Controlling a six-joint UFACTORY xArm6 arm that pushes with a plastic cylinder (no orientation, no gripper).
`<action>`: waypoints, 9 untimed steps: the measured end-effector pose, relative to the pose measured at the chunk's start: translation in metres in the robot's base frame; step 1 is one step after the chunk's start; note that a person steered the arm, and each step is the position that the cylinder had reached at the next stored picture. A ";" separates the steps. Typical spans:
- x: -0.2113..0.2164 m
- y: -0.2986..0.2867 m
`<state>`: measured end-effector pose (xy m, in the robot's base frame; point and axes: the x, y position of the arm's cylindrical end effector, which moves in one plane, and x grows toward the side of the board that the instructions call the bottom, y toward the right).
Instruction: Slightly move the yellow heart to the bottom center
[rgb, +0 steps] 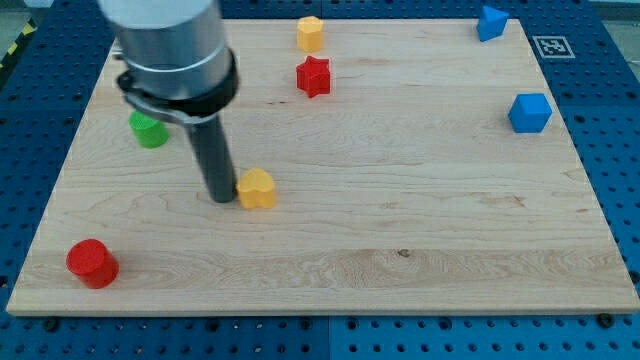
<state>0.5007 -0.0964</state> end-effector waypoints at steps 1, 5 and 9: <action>-0.008 0.040; -0.007 0.120; 0.007 0.106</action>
<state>0.5078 0.0091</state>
